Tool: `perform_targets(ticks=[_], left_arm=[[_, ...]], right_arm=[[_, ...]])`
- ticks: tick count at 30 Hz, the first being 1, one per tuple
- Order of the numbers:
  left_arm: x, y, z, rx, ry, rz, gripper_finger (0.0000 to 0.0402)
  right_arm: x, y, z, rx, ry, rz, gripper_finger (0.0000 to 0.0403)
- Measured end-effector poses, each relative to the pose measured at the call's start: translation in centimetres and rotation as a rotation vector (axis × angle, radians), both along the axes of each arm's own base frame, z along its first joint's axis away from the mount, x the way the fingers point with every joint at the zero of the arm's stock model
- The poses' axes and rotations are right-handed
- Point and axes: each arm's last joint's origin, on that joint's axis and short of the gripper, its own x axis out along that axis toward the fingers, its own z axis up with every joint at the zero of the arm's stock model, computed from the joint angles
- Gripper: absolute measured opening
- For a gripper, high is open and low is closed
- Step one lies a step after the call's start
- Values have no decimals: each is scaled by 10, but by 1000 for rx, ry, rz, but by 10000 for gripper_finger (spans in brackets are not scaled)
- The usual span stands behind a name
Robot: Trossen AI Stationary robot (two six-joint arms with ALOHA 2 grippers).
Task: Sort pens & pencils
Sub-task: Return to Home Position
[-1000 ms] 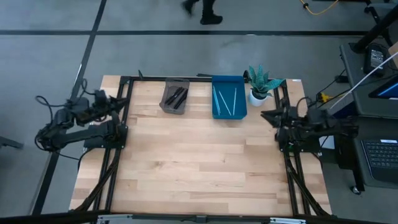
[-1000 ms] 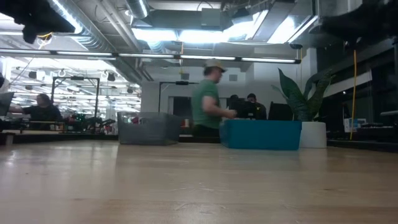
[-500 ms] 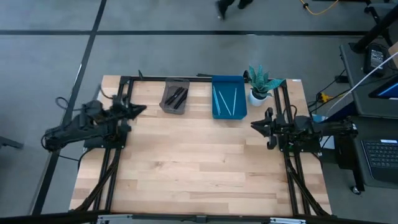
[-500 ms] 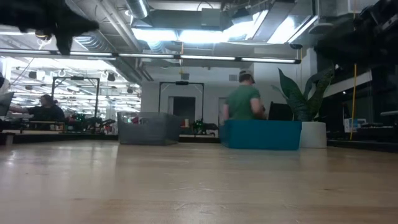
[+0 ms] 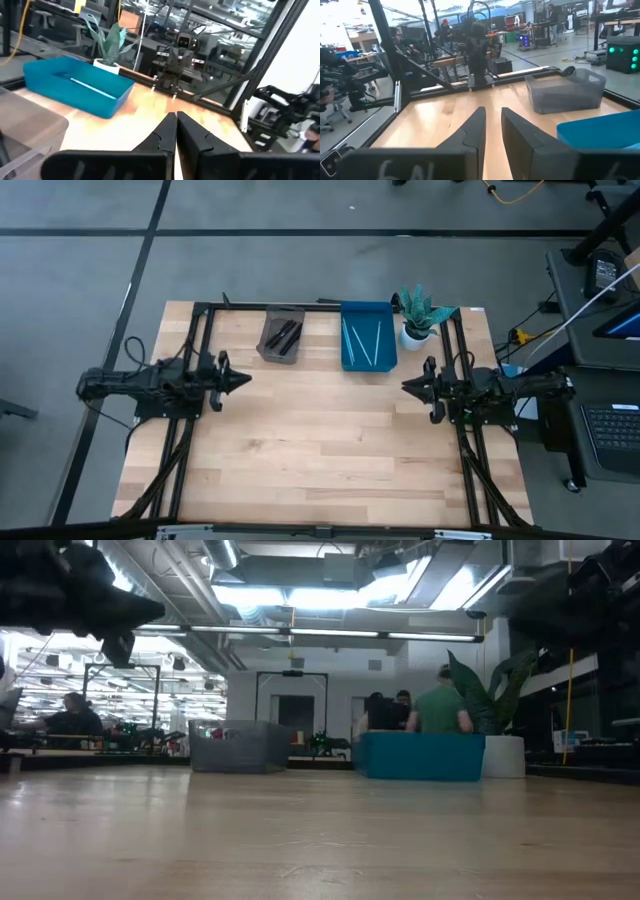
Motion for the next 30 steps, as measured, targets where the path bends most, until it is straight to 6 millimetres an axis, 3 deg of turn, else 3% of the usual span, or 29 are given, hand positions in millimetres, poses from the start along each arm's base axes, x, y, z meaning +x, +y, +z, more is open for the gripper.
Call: perform_targets(ticks=[11,22,30], left_arm=[[1,-10,-9,54,25,-4,16],[1,-11,-9,31,23,-15,36],[1,-11,-9,29,23,-16,29]], right_arm=[[0,0,0,-72,3,-2,63],[0,0,0,6,0,2,63],[0,0,0,5,0,2,63]])
